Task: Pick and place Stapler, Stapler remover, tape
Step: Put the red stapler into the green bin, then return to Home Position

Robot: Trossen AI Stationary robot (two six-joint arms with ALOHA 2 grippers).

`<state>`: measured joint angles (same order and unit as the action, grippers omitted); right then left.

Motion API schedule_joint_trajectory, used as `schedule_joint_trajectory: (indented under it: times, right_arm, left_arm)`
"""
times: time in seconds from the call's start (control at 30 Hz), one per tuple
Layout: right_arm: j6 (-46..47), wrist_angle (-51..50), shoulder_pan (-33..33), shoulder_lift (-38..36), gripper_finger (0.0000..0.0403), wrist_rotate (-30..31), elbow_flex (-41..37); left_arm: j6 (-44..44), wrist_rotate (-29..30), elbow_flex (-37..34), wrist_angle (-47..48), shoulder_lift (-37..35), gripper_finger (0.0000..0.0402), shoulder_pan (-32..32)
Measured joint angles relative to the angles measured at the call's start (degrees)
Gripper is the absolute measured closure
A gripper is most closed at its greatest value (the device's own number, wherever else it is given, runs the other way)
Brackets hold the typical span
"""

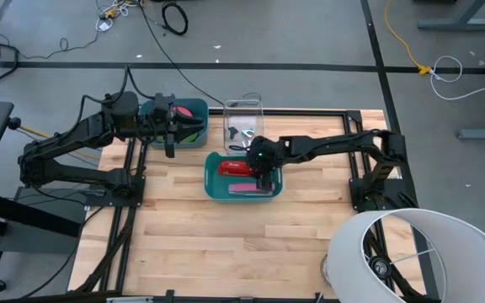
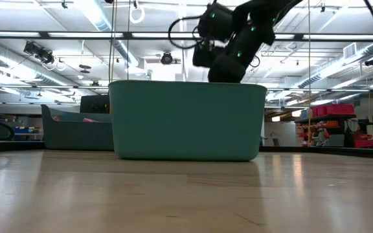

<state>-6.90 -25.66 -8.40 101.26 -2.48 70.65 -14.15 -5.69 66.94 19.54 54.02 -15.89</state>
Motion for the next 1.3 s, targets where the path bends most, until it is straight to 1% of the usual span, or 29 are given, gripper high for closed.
schedule_joint_trajectory:
  times: [0.2,0.43,0.73,0.9,1.03,1.3]
  right_arm:
    - [-0.20,0.09,0.00,4.63,0.0223,1.17,-0.01]
    - [-0.89,0.30,0.00,5.43,0.0218,1.53,-0.02]
    - [-0.39,-0.03,0.00,5.30,0.0126,2.18,0.00]
    - [0.49,-0.39,-0.02,4.96,0.0101,1.74,0.00]
    - [0.57,-0.24,0.00,2.68,0.0103,1.79,0.00]
    - [0.48,0.08,0.00,-5.04,0.0141,2.99,0.00]
  left_arm:
    - [-0.01,0.00,0.00,0.04,0.00,0.0307,0.00]
    - [-0.02,0.00,0.00,0.04,0.00,0.0307,0.00]
    - [-0.04,0.00,0.00,0.04,0.00,0.0307,0.02]
    - [-0.07,0.00,0.00,0.04,0.00,0.0307,0.00]
    - [-0.07,0.03,0.00,0.03,0.00,0.0307,-0.01]
    - [-0.07,0.04,-0.01,0.04,0.00,0.0307,-0.01]
